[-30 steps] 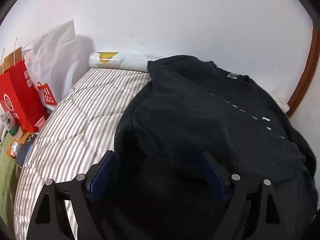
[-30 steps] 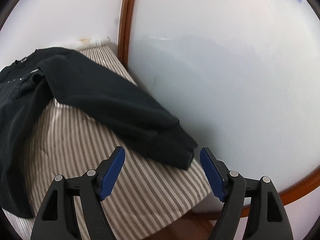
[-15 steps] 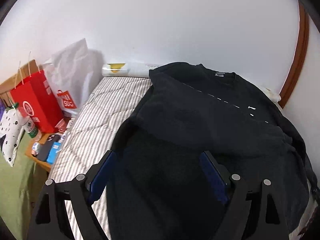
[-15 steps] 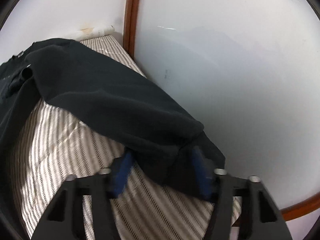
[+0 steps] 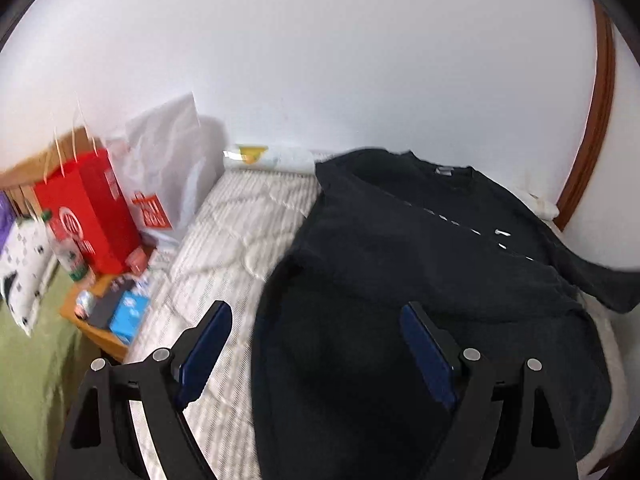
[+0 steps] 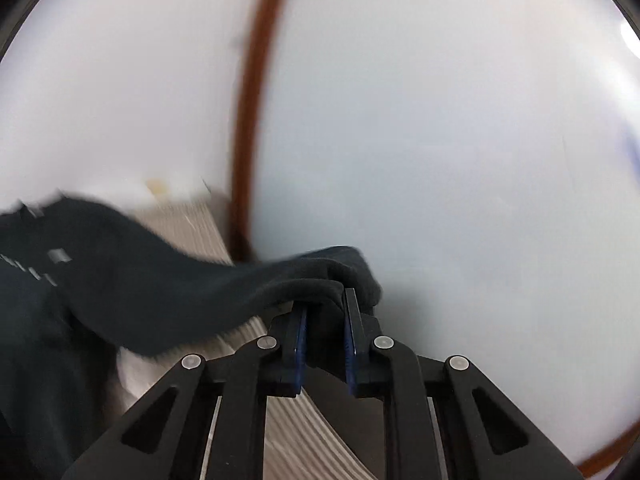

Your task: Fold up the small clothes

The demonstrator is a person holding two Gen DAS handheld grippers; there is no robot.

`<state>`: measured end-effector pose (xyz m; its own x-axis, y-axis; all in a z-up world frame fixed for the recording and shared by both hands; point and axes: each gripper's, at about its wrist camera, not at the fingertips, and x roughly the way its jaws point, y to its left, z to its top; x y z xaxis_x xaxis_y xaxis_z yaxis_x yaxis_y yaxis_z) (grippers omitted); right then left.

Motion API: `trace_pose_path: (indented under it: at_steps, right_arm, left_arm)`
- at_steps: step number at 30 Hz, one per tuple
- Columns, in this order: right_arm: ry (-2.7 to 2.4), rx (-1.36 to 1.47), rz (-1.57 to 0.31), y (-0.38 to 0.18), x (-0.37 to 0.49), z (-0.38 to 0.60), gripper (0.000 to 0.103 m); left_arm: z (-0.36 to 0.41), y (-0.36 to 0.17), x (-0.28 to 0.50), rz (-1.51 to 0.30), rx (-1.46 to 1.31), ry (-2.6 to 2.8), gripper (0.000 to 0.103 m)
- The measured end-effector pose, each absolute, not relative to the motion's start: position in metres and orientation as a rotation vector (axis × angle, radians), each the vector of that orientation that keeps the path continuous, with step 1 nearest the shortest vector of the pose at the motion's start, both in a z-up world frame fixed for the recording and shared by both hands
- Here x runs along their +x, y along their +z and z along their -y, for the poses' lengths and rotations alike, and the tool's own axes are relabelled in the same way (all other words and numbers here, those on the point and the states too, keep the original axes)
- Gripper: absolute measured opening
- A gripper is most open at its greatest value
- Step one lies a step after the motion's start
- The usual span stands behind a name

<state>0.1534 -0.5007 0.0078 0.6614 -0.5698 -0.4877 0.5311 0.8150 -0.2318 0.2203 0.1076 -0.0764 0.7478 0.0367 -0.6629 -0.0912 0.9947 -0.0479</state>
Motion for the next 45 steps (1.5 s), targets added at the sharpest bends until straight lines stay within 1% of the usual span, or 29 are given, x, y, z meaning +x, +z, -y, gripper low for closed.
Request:
trace_pose_path:
  at_steps: [2,5,8,11,14,18,21,24,25,26,27,29,31,34,36,37,45]
  right_arm:
    - [-0.536,-0.110,-0.495,0.038,0.170,0.461,0.015]
    - [-0.396,-0.165,-0.420,0.067,0.204,0.394,0.015]
    - [-0.252,-0.199,-0.379,0.083,0.234,0.321,0.015]
    - [-0.123,-0.226,-0.338,0.086,0.264,0.254,0.015]
    - [0.012,-0.236,-0.351,0.073,0.293,0.190,0.015]
    - [0.121,-0.247,-0.434,0.029,0.337,0.125,0.015]
    - [0.142,-0.277,-0.490,-0.008,0.360,0.090,0.015]
    - [0.155,-0.277,-0.561,-0.040,0.364,0.080,0.017]
    - [0.159,-0.271,-0.584,-0.048,0.367,0.079,0.020]
    - [0.165,-0.261,-0.609,-0.058,0.371,0.079,0.030]
    - [0.175,-0.254,-0.646,-0.069,0.374,0.080,0.054]
    - [0.212,-0.243,-0.708,-0.086,0.374,0.084,0.078]
    - [0.236,-0.222,-0.731,-0.097,0.367,0.098,0.079]
    - [0.269,-0.197,-0.767,-0.096,0.353,0.118,0.081]
    - [0.304,-0.180,-0.758,-0.093,0.334,0.136,0.090]
    - [0.302,-0.180,-0.755,-0.092,0.326,0.143,0.091]
    - [0.222,-0.194,-0.729,-0.086,0.257,0.216,0.091]
  left_arm:
    - [-0.110,-0.075,0.223,-0.718,-0.075,0.072,0.085]
    - [-0.115,-0.072,0.228,-0.711,-0.090,0.060,0.085]
    - [-0.121,-0.071,0.231,-0.700,-0.099,0.065,0.085]
    - [-0.128,-0.076,0.233,-0.710,-0.103,0.073,0.085]
    - [-0.135,-0.083,0.233,-0.725,-0.096,0.081,0.085]
    - [-0.146,-0.094,0.233,-0.749,-0.098,0.103,0.085]
    - [-0.155,-0.104,0.236,-0.772,-0.118,0.110,0.085]
    - [-0.156,-0.112,0.240,-0.788,-0.125,0.099,0.085]
    - [-0.154,-0.115,0.243,-0.793,-0.126,0.095,0.085]
    - [-0.152,-0.117,0.246,-0.798,-0.129,0.089,0.085]
    - [-0.150,-0.118,0.249,-0.803,-0.134,0.079,0.085]
    - [-0.142,-0.120,0.256,-0.810,-0.146,0.051,0.085]
    - [-0.130,-0.122,0.265,-0.814,-0.151,0.017,0.085]
    - [-0.108,-0.124,0.277,-0.828,-0.142,-0.036,0.085]
    - [-0.091,-0.124,0.284,-0.832,-0.126,-0.074,0.085]
    - [-0.081,-0.125,0.288,-0.835,-0.114,-0.095,0.085]
    - [-0.013,-0.135,0.309,-0.872,-0.019,-0.221,0.085]
